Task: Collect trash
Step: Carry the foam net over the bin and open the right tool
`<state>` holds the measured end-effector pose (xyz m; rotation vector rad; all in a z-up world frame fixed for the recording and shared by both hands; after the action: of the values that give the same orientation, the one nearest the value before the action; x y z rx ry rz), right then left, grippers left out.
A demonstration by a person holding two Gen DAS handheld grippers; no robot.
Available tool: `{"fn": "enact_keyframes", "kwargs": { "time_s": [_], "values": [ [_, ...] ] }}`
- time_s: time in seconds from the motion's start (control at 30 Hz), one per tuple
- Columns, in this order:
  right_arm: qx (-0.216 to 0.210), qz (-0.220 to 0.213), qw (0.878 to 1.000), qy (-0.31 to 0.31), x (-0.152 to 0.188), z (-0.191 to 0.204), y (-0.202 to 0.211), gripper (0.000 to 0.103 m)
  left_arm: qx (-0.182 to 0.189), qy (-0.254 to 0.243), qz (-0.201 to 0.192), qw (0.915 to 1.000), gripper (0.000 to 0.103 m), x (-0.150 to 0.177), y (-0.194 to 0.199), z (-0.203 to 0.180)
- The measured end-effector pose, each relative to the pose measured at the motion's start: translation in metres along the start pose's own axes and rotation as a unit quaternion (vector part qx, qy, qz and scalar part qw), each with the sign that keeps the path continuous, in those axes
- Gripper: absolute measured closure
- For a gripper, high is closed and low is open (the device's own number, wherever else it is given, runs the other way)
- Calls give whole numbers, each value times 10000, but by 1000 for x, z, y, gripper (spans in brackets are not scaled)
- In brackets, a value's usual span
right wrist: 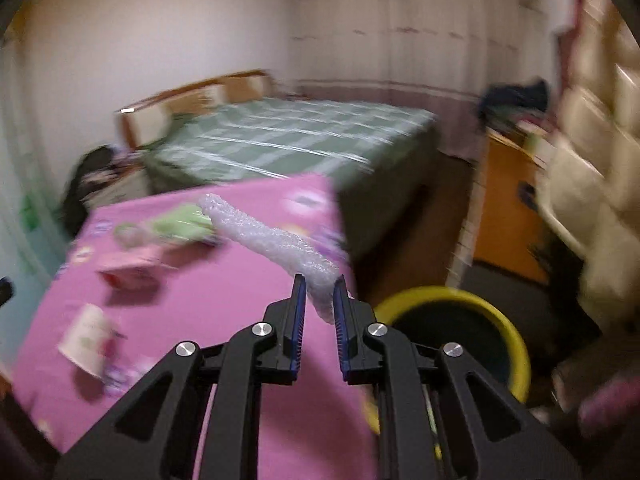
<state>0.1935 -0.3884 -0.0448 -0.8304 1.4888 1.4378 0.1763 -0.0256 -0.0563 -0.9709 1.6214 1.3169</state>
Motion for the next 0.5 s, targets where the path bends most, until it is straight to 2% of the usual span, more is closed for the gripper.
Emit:
{"fn": "enact_keyframes", "kwargs": {
  "time_s": [0.2,0.43,0.5],
  "values": [
    [833,408,9947,-435,42,-76,-13,89,203,-251,377,9988,10,25,-22,-36],
    [1424,597,9870,-442,73,-113,-25,87,88,-380,685,9969,10,40,-48,-52],
    [1478,652,9860,-410,78,-114,-27,73,64,-390,773,9962,10,44,-56,-53]
  ]
}}
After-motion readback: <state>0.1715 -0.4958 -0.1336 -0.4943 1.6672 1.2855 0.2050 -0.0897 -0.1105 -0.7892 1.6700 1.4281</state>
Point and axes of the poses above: each gripper's, at about its wrist camera, not at the fingertips, and y roughly against the way its jaws point, z to its left, x to its underside, the point moved 2 cm from there along -y, roughly the way its jaws point, and after that the axes turned 15 degrees about -z, right-handed, at the moved point
